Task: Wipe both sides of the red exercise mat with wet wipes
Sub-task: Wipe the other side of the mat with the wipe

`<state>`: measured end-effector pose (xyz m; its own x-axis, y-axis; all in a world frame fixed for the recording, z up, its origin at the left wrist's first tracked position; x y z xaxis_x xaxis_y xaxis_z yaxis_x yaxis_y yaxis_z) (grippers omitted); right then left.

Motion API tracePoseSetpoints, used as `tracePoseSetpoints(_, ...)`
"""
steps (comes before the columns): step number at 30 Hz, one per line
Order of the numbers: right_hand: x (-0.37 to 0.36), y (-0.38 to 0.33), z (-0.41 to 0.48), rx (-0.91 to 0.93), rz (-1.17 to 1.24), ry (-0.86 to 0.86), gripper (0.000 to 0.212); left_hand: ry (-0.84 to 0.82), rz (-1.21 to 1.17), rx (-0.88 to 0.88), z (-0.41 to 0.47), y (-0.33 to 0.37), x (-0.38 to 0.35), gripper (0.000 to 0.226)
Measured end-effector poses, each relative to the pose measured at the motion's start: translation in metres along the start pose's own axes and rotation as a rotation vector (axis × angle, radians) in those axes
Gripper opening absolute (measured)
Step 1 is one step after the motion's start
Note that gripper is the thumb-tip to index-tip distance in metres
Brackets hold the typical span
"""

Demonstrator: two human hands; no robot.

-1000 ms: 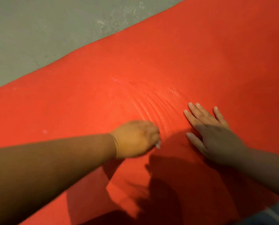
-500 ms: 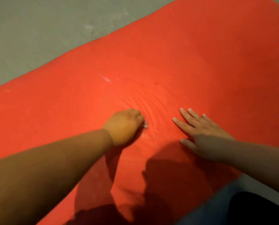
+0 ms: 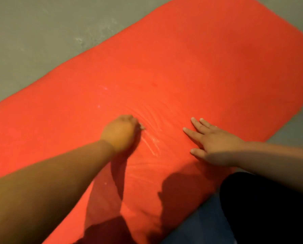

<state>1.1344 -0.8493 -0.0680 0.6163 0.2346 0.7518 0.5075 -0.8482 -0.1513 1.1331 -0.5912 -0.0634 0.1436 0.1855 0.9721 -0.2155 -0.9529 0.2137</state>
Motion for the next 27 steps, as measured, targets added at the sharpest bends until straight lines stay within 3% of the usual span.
tracePoseSetpoints(2,-0.005,0.004,-0.007,-0.003,-0.017,-0.010,0.073,0.081,0.018,0.409,0.011,-0.065,0.009,0.028)
tracePoseSetpoints(4,-0.007,0.012,-0.011,-0.004,-0.021,0.005,0.071,0.137,-0.018,0.549,-0.001,-0.072,0.012,0.026)
tracePoseSetpoints(6,-0.007,0.019,-0.013,-0.012,-0.004,0.023,0.070,0.101,-0.089,0.430,-0.019,-0.025,0.004,0.021)
tracePoseSetpoints(9,-0.007,0.024,-0.018,-0.024,0.021,0.026,0.069,-0.087,-0.220,-0.016,-0.056,0.070,-0.016,0.009)
tracePoseSetpoints(11,-0.010,0.027,-0.021,-0.036,0.042,0.047,0.069,-0.156,-0.117,-0.314,-0.059,0.091,-0.022,0.014)
tracePoseSetpoints(12,-0.012,0.028,-0.023,-0.039,0.039,0.063,0.069,-0.144,-0.049,-0.305,-0.051,0.081,-0.023,0.018)
tracePoseSetpoints(13,-0.014,0.028,-0.024,-0.039,0.033,0.076,0.070,-0.088,-0.003,-0.189,-0.039,0.060,-0.021,0.020)
tracePoseSetpoints(16,-0.021,0.029,-0.033,-0.057,0.047,0.081,0.070,0.079,0.026,0.384,-0.015,-0.022,0.000,0.025)
tracePoseSetpoints(18,-0.022,0.034,-0.034,-0.062,0.049,0.096,0.070,0.155,-0.019,0.555,-0.017,-0.022,0.003,0.024)
tracePoseSetpoints(20,-0.016,0.047,-0.030,-0.114,0.063,0.134,0.069,0.090,-0.067,0.471,-0.019,0.035,-0.008,0.020)
tracePoseSetpoints(22,-0.008,0.064,-0.025,-0.192,0.113,0.188,0.069,-0.028,-0.149,0.106,-0.029,0.111,-0.024,0.012)
tracePoseSetpoints(24,-0.003,0.081,-0.021,-0.235,0.136,0.219,0.067,-0.122,-0.163,-0.267,-0.029,0.145,-0.035,0.010)
tracePoseSetpoints(25,-0.003,0.087,-0.020,-0.234,0.119,0.221,0.066,-0.126,-0.148,-0.342,-0.016,0.137,-0.035,0.014)
tracePoseSetpoints(27,-0.004,0.097,-0.021,-0.226,0.093,0.219,0.065,-0.110,-0.073,-0.185,0.017,0.098,-0.030,0.019)
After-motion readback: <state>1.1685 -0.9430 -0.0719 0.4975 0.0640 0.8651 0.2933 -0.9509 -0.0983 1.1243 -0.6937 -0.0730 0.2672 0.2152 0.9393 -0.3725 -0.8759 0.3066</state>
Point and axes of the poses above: each hand's wrist, its own z-axis towards the middle knuckle, its own x-axis out of the back of the hand, y = z × x, the point moved 4 cm from there along z, towards the middle knuckle, and after that the axes turned 1 degree about x, right-handed, at the moved point
